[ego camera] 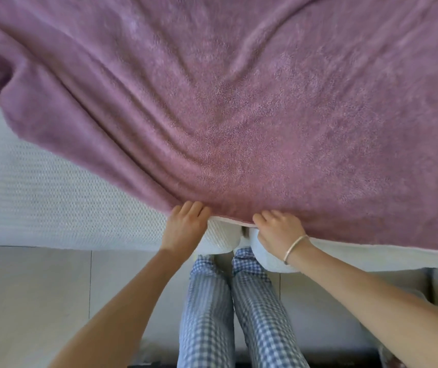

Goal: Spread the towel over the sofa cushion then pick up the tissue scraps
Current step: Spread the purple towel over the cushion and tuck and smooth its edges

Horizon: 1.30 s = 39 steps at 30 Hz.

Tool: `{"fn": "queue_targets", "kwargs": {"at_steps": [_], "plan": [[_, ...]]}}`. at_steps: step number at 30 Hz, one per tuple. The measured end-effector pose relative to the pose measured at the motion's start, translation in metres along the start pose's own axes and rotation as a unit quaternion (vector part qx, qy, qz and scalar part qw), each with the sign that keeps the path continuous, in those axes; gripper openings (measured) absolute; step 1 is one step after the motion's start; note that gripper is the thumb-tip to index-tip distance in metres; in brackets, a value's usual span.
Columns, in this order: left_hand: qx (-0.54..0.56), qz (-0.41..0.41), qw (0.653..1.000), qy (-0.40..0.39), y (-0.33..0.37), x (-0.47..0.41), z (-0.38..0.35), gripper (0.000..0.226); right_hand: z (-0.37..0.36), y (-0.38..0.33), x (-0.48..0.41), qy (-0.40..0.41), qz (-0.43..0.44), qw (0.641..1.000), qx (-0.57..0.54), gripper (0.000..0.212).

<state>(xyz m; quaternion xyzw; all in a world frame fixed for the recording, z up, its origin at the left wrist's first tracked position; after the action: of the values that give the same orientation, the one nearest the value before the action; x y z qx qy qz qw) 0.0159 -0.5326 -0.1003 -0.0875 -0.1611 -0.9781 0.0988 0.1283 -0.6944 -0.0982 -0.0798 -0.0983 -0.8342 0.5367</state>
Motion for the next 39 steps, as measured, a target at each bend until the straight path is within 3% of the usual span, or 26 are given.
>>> {"fn": "queue_targets", "kwargs": {"at_steps": [6, 10, 13, 16, 19, 22, 24, 26, 28, 31, 33, 35, 37, 39], "plan": [[-0.03, 0.049, 0.998, 0.038, -0.051, 0.01, 0.016, 0.033, 0.002, -0.039, -0.02, -0.01, 0.006, 1.0, -0.024, 0.04], [-0.035, 0.015, 0.998, 0.047, -0.073, 0.012, 0.025, 0.032, 0.016, -0.072, -0.055, 0.024, -0.017, 0.999, -0.034, 0.013], [-0.046, -0.026, 0.998, 0.047, -0.09, 0.012, 0.031, 0.028, 0.033, -0.105, -0.09, 0.049, -0.037, 0.997, -0.044, 0.026], [-0.051, -0.043, 0.995, 0.076, -0.113, 0.01, 0.035, 0.027, 0.049, -0.133, -0.119, 0.067, -0.061, 0.995, -0.041, 0.027], [-0.074, -0.019, 0.991, 0.112, -0.139, 0.004, 0.043, 0.027, 0.062, -0.14, -0.134, 0.01, -0.074, 0.997, -0.027, 0.028], [-0.085, 0.006, 0.988, 0.126, -0.172, 0.01, 0.059, 0.03, 0.062, -0.143, -0.129, 0.003, -0.069, 0.998, -0.007, 0.005], [-0.078, -0.009, 0.991, 0.111, -0.186, 0.022, 0.067, 0.032, 0.062, -0.146, -0.122, -0.005, -0.049, 0.999, 0.001, 0.016], [-0.061, -0.026, 0.994, 0.087, -0.191, 0.035, 0.07, 0.033, 0.065, -0.147, -0.118, 0.008, -0.044, 0.999, 0.01, 0.009], [-0.039, -0.023, 0.997, 0.066, -0.19, 0.045, 0.071, 0.033, 0.064, -0.15, -0.114, 0.013, -0.033, 0.999, 0.01, 0.026], [-0.01, -0.012, 0.999, 0.05, -0.188, 0.052, 0.063, 0.032, 0.067, -0.154, -0.117, -0.051, -0.013, 0.998, 0.017, 0.006], [0.015, 0.003, 0.999, 0.034, -0.186, 0.045, 0.058, 0.024, 0.069, -0.155, -0.122, -0.143, -0.019, 0.989, 0.015, 0.019], [0.029, 0.0, 0.999, 0.025, -0.186, 0.035, 0.057, 0.004, 0.074, -0.159, -0.134, -0.178, -0.027, 0.983, -0.038, 0.026], [0.034, -0.007, 0.999, 0.014, -0.188, 0.026, 0.059, 0.016, 0.081, -0.169, -0.151, -0.156, -0.04, 0.981, -0.108, 0.029], [0.038, -0.014, 0.999, 0.01, -0.191, 0.023, 0.065, 0.018, 0.088, -0.184, -0.17, -0.141, -0.03, 0.984, -0.109, 0.03]]}}
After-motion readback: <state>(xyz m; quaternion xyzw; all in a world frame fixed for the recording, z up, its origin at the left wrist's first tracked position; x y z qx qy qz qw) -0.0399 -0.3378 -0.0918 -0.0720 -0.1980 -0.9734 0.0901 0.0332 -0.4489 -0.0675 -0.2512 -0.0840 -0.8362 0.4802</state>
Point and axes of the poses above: each hand's wrist, its own x-axis away from the middle knuckle, its own z-axis out of the back of the hand, y = z × x, the point moved 1 cm from there along -x, towards the middle knuckle, and after that the axes turned 9 degrees about x, right-handed, at the moved point
